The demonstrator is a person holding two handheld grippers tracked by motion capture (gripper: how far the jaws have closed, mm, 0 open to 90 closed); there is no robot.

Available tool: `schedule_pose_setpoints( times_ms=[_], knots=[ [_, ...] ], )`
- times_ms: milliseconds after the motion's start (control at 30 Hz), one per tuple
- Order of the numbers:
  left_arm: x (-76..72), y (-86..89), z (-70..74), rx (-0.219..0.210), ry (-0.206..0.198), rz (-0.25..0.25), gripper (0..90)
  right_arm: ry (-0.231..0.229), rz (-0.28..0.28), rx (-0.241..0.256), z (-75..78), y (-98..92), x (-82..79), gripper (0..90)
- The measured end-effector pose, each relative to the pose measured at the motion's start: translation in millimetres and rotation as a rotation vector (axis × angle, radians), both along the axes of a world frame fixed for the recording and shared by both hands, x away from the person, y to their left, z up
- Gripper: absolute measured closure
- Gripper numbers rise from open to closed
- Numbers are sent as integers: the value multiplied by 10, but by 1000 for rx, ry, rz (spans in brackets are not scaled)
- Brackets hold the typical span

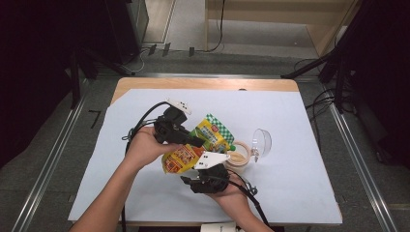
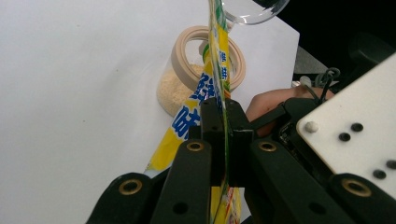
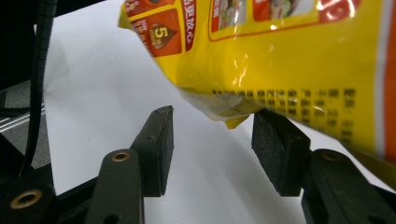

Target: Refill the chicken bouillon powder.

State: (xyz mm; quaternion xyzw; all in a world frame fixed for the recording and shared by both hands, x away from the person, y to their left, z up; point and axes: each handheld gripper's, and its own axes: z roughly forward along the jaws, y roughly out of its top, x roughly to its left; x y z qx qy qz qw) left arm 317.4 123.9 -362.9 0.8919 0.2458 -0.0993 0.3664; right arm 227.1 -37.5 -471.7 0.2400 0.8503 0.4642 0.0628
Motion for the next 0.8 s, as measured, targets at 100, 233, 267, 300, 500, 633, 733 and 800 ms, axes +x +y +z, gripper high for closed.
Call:
schedule_pose_setpoints(
  times_ms=[100,233,267,300,500,633,733,800],
  knots=[
    [0,38,16,-16,-4,-9,899,-4,1,7,6,5,-14,485],
    [0,80,38,-33,-6,-21,898,-8,-6,17,22,-12,-13,478],
    [1,89,43,-37,-4,-20,898,-10,-11,18,29,-23,-12,475],
    [5,104,49,-40,-3,-20,898,-11,-11,22,32,-27,-10,474],
    [19,211,72,-64,12,3,899,-25,-17,40,75,-62,-27,458],
    [27,320,101,-95,7,20,899,-24,-18,46,100,-76,-33,458],
    [50,410,125,-114,-2,52,899,-13,-23,56,127,-94,-45,458],
    [71,462,127,-114,-9,80,899,3,-20,68,145,-109,-58,459]
  ],
)
